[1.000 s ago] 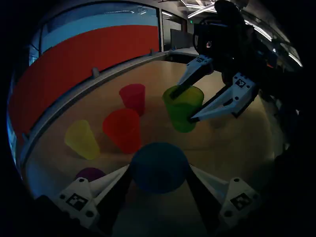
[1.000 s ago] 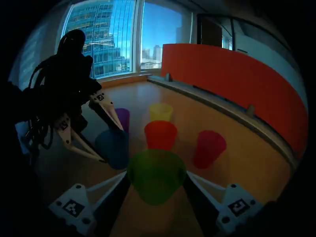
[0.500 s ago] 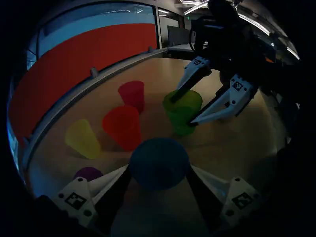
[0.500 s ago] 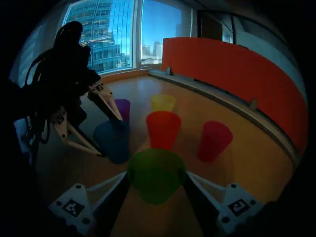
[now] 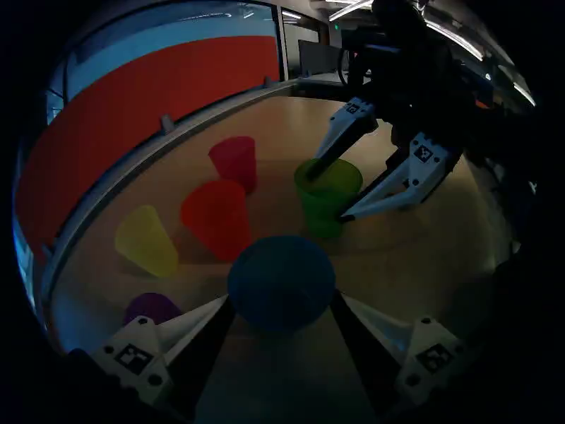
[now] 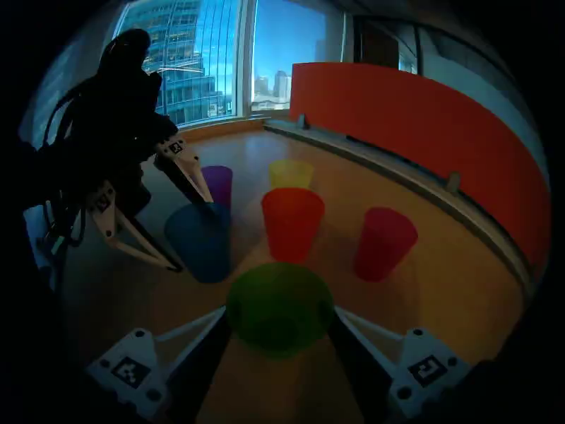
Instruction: Pour water
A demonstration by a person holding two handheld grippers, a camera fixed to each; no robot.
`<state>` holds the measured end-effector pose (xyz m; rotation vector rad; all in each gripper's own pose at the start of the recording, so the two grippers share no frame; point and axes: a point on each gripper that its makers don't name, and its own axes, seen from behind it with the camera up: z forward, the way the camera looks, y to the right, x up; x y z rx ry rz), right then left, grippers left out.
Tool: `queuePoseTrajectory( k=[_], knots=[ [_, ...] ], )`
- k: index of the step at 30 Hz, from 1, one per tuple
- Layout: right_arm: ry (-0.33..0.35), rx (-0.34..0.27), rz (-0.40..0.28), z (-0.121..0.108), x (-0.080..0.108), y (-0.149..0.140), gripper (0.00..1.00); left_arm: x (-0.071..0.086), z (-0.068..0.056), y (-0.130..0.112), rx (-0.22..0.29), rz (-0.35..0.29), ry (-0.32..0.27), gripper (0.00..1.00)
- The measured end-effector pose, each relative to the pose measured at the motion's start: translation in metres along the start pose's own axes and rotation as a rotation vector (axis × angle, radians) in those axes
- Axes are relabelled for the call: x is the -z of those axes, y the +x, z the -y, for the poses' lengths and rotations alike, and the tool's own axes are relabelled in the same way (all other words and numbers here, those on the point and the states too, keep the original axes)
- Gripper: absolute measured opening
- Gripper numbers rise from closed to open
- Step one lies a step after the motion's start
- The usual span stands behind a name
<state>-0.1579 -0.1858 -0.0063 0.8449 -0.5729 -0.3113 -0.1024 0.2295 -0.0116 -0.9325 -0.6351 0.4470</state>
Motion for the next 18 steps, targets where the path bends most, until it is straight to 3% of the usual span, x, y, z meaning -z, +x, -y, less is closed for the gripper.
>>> queuePoseTrajectory(
  k=[6,10,18],
  knots=[
    [0.000,-0.007,0.003,0.001,0.002,-0.002,0.92,0.002,-0.002,-0.003,-0.005,0.014,-0.003,0.93],
    [-0.004,-0.005,0.005,0.001,0.004,-0.003,1.00,0.004,-0.001,-0.003,-0.006,0.014,0.001,0.94],
    [-0.007,-0.002,-0.007,0.003,0.013,0.003,1.00,0.015,0.005,0.004,-0.004,-0.006,0.017,0.95]
  ],
)
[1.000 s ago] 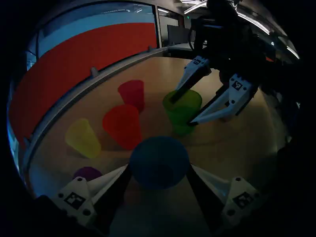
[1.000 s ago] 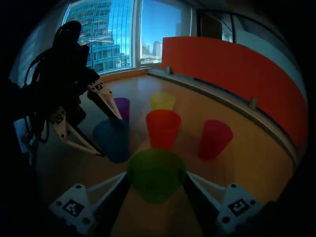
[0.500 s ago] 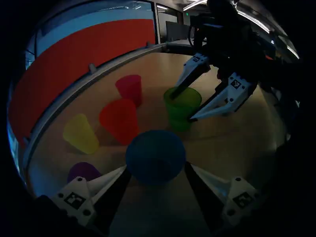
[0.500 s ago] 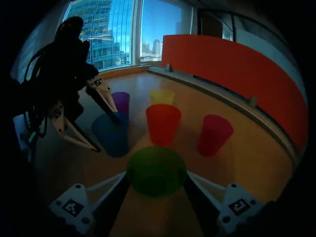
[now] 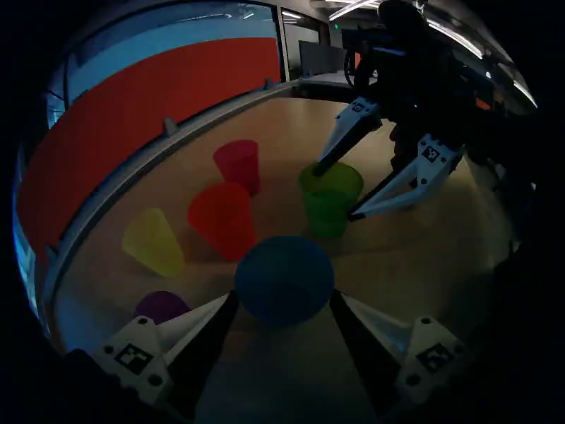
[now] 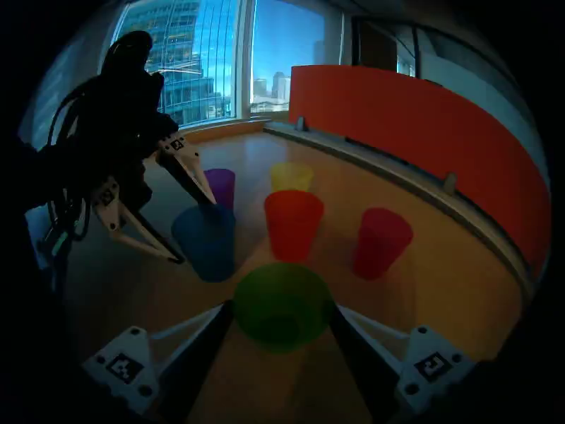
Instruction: Pour water
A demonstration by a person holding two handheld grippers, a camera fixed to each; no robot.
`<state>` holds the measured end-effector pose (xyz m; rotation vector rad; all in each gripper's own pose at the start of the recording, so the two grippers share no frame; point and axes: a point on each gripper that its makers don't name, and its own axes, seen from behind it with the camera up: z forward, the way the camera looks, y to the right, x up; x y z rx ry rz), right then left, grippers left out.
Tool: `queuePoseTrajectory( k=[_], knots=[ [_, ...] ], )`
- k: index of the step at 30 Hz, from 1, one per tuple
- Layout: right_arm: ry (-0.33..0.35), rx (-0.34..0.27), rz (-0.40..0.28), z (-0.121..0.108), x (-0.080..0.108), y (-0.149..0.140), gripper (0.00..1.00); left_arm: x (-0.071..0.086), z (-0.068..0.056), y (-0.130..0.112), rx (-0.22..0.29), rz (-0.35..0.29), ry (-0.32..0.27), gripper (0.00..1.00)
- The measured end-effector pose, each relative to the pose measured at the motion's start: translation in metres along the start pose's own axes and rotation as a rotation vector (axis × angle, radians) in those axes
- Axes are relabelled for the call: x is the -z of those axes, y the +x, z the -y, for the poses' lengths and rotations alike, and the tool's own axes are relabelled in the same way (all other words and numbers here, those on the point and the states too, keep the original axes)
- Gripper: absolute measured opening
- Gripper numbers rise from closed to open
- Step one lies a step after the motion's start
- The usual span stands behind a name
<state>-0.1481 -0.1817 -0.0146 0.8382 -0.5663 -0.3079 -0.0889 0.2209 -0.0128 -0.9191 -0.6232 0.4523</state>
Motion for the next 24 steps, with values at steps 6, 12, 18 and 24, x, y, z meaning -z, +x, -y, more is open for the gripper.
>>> queuePoseTrajectory(
  k=[6,12,18,24],
  knots=[
    [-0.016,0.009,-0.004,-0.001,0.006,0.003,1.00,0.012,0.002,0.010,0.010,-0.027,0.011,0.96],
    [-0.029,0.006,-0.026,-0.002,0.014,0.013,1.00,0.024,0.003,0.019,0.010,-0.051,0.025,0.96],
    [-0.036,0.010,-0.048,0.000,0.026,0.024,1.00,0.038,0.002,0.031,0.018,-0.082,0.036,0.96],
    [-0.062,0.020,-0.072,0.000,0.037,0.030,1.00,0.052,0.001,0.040,0.047,-0.122,0.047,0.96]
  ],
)
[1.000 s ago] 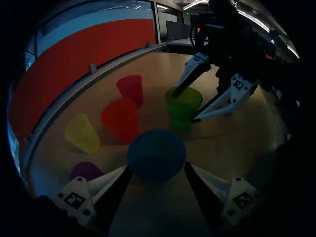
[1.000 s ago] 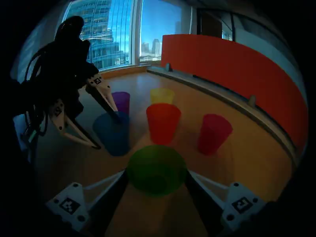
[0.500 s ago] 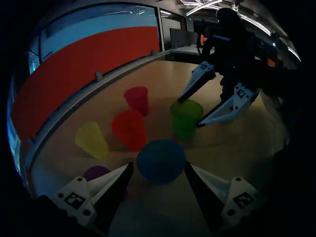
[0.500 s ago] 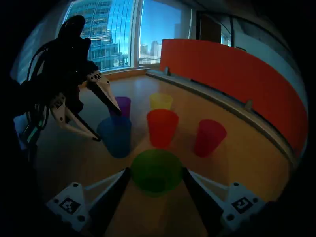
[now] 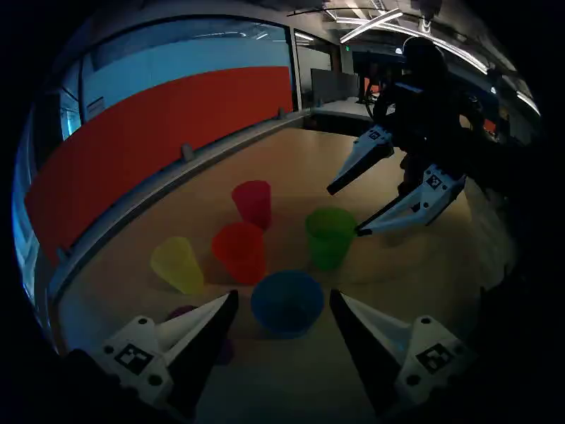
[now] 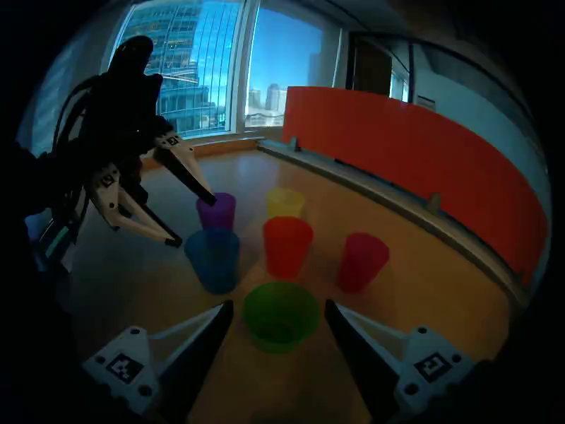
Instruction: Pour water
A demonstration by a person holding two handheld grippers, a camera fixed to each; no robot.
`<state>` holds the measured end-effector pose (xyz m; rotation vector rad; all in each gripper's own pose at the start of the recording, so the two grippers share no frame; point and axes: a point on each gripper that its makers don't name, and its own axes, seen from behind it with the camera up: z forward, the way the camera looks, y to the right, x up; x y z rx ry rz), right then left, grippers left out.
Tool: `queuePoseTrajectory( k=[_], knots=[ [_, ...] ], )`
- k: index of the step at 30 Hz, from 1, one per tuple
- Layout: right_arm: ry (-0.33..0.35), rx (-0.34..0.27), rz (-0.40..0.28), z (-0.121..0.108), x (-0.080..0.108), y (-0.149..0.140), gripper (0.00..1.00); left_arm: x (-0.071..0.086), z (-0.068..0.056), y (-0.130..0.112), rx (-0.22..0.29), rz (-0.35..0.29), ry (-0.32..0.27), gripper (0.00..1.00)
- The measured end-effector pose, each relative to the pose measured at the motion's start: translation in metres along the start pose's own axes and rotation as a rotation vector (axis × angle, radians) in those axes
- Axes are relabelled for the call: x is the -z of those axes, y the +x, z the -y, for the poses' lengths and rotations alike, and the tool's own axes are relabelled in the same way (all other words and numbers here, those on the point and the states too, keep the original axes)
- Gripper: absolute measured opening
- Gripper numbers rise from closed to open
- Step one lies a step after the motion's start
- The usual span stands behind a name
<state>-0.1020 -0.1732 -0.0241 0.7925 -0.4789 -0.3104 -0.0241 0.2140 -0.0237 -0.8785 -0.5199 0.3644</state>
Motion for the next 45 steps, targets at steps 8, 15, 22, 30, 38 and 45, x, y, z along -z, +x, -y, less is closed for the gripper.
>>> queuePoseTrajectory(
  k=[8,15,22,30,38,45],
  knots=[
    [-0.044,-0.041,-0.077,-0.002,0.014,0.014,1.00,0.014,-0.001,0.009,0.027,-0.049,0.031,0.96],
    [-0.073,-0.075,-0.135,-0.003,0.027,0.026,1.00,0.027,0.005,0.014,0.066,-0.098,0.072,0.96],
    [-0.123,-0.107,-0.203,-0.009,0.040,0.041,1.00,0.045,0.025,0.017,0.138,-0.165,0.142,0.96],
    [-0.192,-0.149,-0.275,-0.018,0.052,0.051,1.00,0.068,0.054,0.015,0.195,-0.248,0.267,0.96],
    [-0.280,-0.175,-0.337,-0.031,0.064,0.058,1.00,0.087,0.068,0.014,0.215,-0.314,0.363,0.96],
    [-0.351,-0.221,-0.408,-0.048,0.076,0.068,1.00,0.098,0.079,0.013,0.234,-0.359,0.448,0.96]
  ],
)
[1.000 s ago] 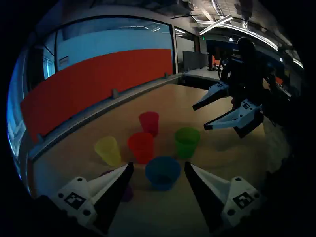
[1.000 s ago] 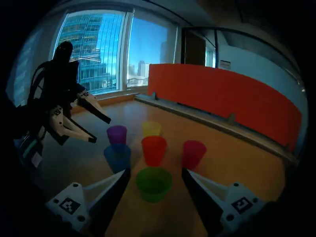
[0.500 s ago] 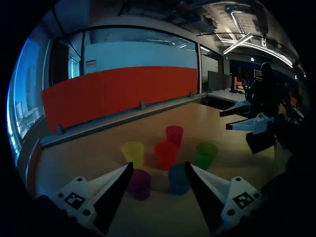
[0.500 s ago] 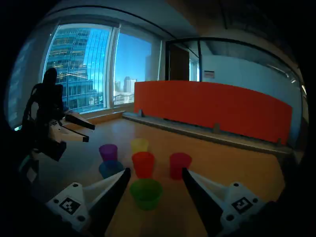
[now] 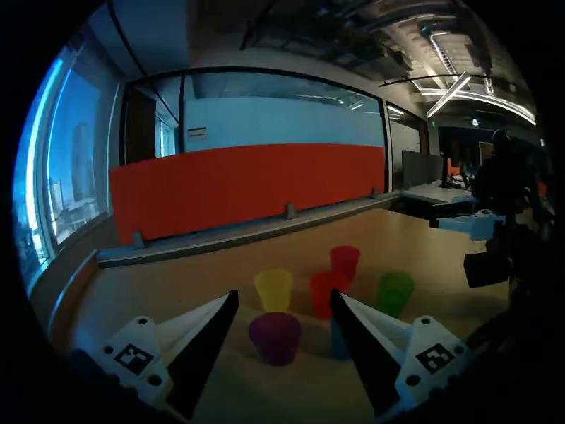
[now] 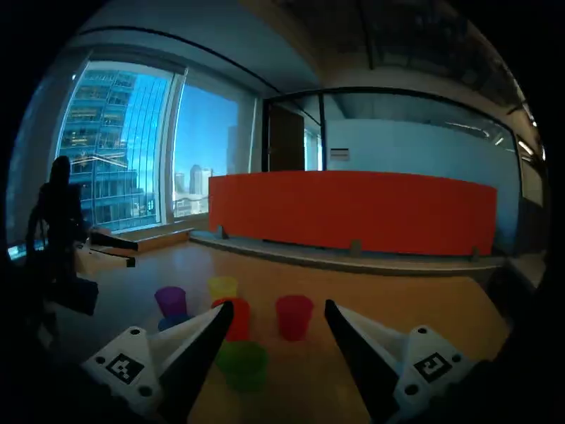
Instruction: Pour water
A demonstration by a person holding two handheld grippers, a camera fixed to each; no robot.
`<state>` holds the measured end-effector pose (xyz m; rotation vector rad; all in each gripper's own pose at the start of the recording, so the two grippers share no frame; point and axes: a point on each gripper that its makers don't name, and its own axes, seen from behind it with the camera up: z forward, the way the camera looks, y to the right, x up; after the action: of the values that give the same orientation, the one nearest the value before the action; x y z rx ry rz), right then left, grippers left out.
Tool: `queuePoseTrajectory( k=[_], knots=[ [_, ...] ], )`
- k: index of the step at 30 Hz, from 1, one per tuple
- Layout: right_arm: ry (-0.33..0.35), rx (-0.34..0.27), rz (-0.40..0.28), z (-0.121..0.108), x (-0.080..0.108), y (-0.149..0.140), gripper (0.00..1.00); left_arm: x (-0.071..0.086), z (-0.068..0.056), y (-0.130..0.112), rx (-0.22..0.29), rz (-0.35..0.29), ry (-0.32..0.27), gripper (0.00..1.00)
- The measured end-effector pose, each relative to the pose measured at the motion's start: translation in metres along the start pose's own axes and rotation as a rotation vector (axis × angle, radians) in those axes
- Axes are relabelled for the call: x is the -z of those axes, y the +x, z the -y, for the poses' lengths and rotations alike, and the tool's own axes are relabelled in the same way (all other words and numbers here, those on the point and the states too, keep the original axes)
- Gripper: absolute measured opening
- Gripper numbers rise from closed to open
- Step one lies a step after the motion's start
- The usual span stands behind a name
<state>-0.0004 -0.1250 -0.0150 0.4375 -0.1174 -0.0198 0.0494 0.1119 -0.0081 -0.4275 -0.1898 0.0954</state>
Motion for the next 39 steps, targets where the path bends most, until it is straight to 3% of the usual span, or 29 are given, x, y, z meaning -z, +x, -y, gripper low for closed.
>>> queuePoseTrajectory(
  k=[8,25,32,39],
  knots=[
    [-0.096,-0.039,-0.060,-0.022,0.006,0.008,1.00,0.005,0.022,0.014,0.011,-0.075,0.122,0.96],
    [-0.316,-0.015,-0.115,-0.056,0.022,0.008,1.00,0.017,0.051,0.010,0.082,-0.149,0.315,0.96],
    [-0.353,-0.016,-0.124,-0.061,0.025,0.008,1.00,0.021,0.062,0.004,0.089,-0.161,0.381,0.96],
    [-0.360,-0.054,-0.127,-0.064,0.027,0.013,1.00,0.025,0.066,0.004,0.083,-0.188,0.417,0.96]
  ],
)
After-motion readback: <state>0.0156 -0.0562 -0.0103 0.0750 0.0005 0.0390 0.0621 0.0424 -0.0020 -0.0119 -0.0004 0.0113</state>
